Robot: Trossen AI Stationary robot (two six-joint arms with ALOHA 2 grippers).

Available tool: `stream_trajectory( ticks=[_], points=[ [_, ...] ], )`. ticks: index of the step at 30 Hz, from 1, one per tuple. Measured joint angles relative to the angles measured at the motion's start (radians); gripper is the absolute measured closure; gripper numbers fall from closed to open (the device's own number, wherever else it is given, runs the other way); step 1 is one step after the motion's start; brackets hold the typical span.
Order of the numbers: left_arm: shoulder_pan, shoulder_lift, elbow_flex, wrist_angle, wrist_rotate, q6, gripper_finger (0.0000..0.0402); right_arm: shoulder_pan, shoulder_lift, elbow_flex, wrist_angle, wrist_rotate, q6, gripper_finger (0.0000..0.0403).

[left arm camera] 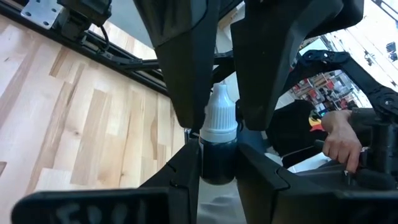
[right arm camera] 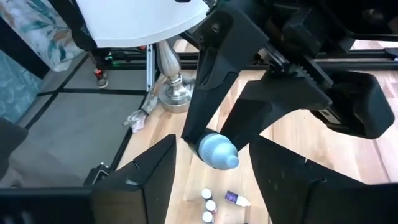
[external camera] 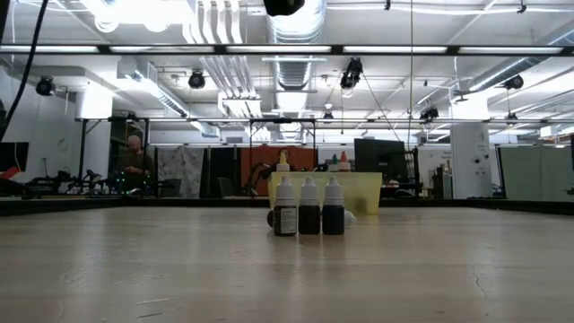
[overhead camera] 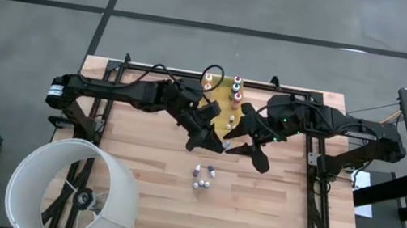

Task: Pick & Place food coloring
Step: Put the small green food coloring bottle into the yellow bin

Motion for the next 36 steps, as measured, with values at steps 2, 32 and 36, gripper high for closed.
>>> stream_trajectory(
  ticks=[2,32,36],
  points=[
    [0.001,0.0,0.0,0.005,0.0,0.002,0.0337,0.0,0.004,0.0,0.0,0.0,0.0,0.0219],
    [0.013,0.0,0.0,0.019,0.062,0.008,0.0336,-0.002,0.009,-0.001,0.005,-0.03,0.007,0.034],
    [0.013,0.001,-0.001,0.042,0.071,-0.002,0.0319,-0.002,0.008,-0.001,0.006,-0.03,0.004,0.034]
  ],
)
